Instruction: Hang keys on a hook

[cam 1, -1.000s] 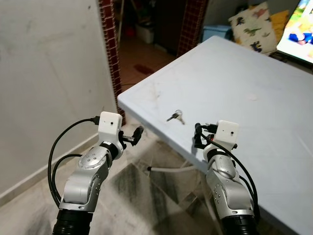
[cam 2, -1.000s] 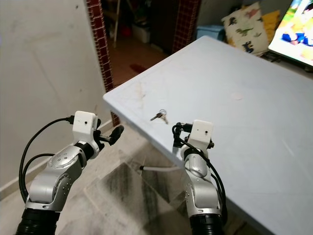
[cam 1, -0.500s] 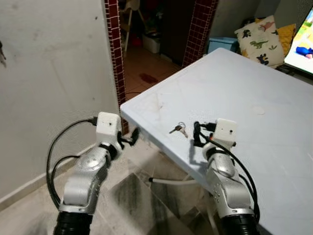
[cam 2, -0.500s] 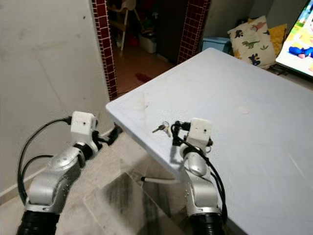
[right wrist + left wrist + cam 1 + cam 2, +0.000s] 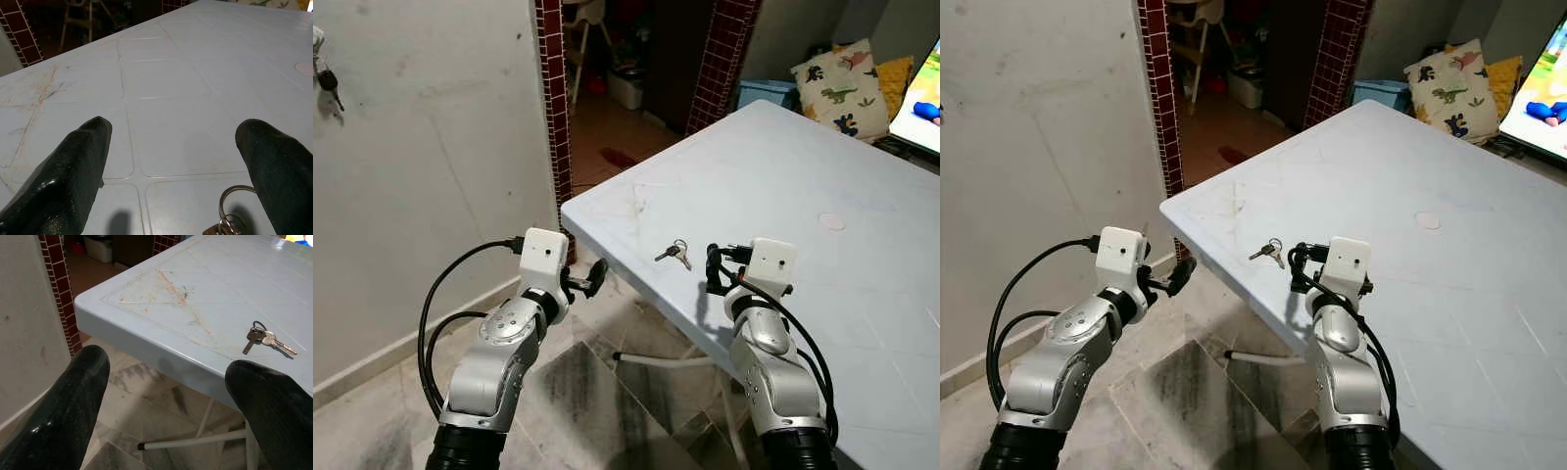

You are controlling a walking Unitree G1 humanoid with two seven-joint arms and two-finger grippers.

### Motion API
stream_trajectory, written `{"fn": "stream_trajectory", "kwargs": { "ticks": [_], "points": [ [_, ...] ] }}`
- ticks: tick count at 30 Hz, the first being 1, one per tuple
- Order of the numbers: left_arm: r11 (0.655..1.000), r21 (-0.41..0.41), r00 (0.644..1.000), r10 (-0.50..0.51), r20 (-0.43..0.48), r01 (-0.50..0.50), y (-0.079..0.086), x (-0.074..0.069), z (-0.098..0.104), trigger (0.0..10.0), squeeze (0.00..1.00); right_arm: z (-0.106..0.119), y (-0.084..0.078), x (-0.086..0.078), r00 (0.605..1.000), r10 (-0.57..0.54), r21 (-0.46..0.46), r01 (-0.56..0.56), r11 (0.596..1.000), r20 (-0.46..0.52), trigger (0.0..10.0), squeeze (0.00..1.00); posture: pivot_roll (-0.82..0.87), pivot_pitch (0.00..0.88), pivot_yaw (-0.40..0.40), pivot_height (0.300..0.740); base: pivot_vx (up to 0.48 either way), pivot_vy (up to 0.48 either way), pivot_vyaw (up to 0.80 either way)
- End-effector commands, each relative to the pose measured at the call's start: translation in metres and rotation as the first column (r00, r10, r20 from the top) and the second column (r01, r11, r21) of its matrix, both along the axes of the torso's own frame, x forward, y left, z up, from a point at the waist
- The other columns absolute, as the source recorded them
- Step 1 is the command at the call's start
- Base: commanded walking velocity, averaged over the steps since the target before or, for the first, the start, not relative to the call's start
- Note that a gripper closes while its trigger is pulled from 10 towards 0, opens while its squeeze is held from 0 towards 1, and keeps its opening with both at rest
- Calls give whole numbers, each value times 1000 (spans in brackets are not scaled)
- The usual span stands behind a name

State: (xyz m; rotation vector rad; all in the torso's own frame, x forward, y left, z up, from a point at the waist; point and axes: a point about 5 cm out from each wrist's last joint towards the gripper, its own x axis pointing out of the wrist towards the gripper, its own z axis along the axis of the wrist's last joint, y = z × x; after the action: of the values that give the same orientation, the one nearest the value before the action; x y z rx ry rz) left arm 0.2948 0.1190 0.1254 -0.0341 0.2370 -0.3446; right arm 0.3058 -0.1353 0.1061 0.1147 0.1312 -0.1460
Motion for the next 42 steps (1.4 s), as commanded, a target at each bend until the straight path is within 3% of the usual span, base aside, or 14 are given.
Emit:
{"fn": "stream_trajectory", "kwargs": {
  "ticks": [1,6,24,33,38,42],
  "points": [
    [1000,5,1000,-16,14,16,-3,-1,3,10000,0,3,-2,-1,1000,-5,-6,5,1000,9,10000,0,122,46,-52,740,0,0,0],
    [1000,6,1000,-19,11,19,-3,-1,2,10000,0,3,-2,0,1000,-4,-6,4,1000,10,10000,0,122,47,-53,740,0,0,0],
    [1000,14,1000,-17,10,17,-2,-2,2,10000,0,1,0,0,1000,1,-4,-1,1000,-1,10000,0,124,51,-52,740,0,-319,0],
    [1000,30,1000,8,7,-8,3,-3,-1,10000,0,-2,0,-1,1000,5,-19,-5,1000,-18,10000,0,128,48,-54,740,0,0,0],
    [998,56,1000,7,-24,-6,9,-11,-9,10000,0,-3,2,-1,1000,17,-17,-17,1000,-26,10000,0,134,43,-54,740,0,0,0],
    [996,81,997,-26,-79,33,14,-28,-20,10000,0,-8,6,1,998,26,-32,-28,999,-62,10000,0,147,39,-60,740,0,0,0]
  ]
}}
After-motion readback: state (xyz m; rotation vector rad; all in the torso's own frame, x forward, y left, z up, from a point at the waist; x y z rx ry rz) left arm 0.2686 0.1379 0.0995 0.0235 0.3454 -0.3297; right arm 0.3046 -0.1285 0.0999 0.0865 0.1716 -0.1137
